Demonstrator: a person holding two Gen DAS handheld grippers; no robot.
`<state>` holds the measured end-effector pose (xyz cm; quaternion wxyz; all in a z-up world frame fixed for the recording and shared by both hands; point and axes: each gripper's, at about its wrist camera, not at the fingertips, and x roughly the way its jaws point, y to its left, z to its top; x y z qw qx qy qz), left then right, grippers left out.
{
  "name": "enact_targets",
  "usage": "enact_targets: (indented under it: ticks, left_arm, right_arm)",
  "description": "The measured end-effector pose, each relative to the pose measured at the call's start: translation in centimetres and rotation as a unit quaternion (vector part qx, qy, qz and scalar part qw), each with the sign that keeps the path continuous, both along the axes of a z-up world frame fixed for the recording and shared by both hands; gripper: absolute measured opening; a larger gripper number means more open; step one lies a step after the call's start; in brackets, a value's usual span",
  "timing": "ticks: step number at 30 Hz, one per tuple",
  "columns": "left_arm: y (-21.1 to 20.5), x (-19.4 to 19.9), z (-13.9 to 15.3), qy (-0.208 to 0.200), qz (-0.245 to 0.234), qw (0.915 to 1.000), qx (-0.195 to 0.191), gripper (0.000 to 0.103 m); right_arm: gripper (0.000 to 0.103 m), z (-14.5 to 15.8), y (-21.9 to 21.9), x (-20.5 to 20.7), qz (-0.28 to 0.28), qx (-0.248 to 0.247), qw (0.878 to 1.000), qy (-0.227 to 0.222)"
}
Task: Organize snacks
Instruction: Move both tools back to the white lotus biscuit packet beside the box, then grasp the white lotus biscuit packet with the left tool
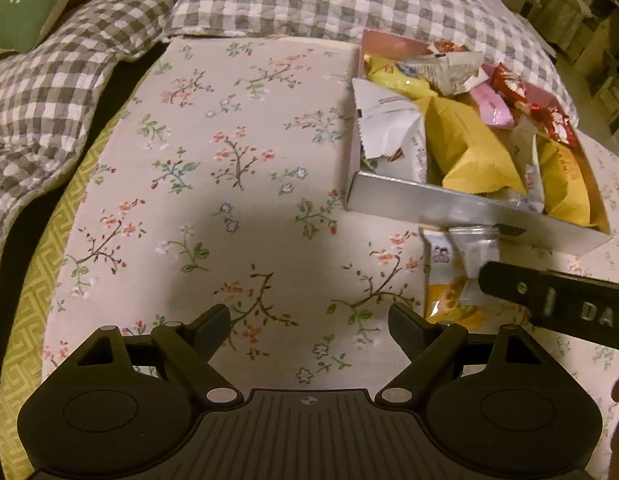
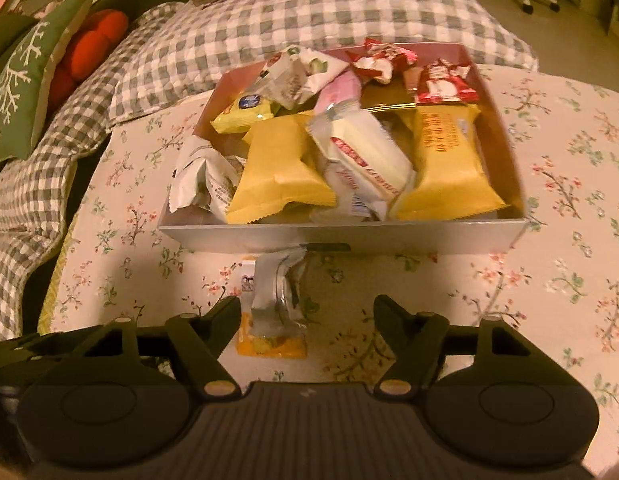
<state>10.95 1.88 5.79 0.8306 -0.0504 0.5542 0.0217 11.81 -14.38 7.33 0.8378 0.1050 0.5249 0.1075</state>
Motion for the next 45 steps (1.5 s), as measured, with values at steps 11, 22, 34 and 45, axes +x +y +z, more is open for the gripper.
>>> enact_targets:
  ticks: [11, 22, 34, 45]
  left_arm:
    - [0.4, 0.1, -0.4, 0.002, -0.003, 1.0, 0.006, 0.088]
    - [-0.7, 0.0, 0.0, -0.017, -0.012, 0.9997, -0.016, 0.088]
    - [-4.8, 0.4, -0.9, -0.035, -0.041, 0.9977, -0.04, 0.088]
    - [-7.8, 1.1, -2.3, -0.06, -0.075, 0.9953, -0.007, 0.089]
  right_arm:
    - [0.026, -0.8, 2.3, 0.9, 0.037, -0.03, 0.999, -0.016]
    - [0.023, 0.6, -0.6, 0.4, -0.012, 0.0, 1.0, 0.001]
    - [0.022, 1.5, -4.9, -0.1, -0.076, 0.026, 0.997, 0.018]
    - [0.022, 1.1, -6.8, -0.5, -0.099, 0.019, 0.995, 0.02]
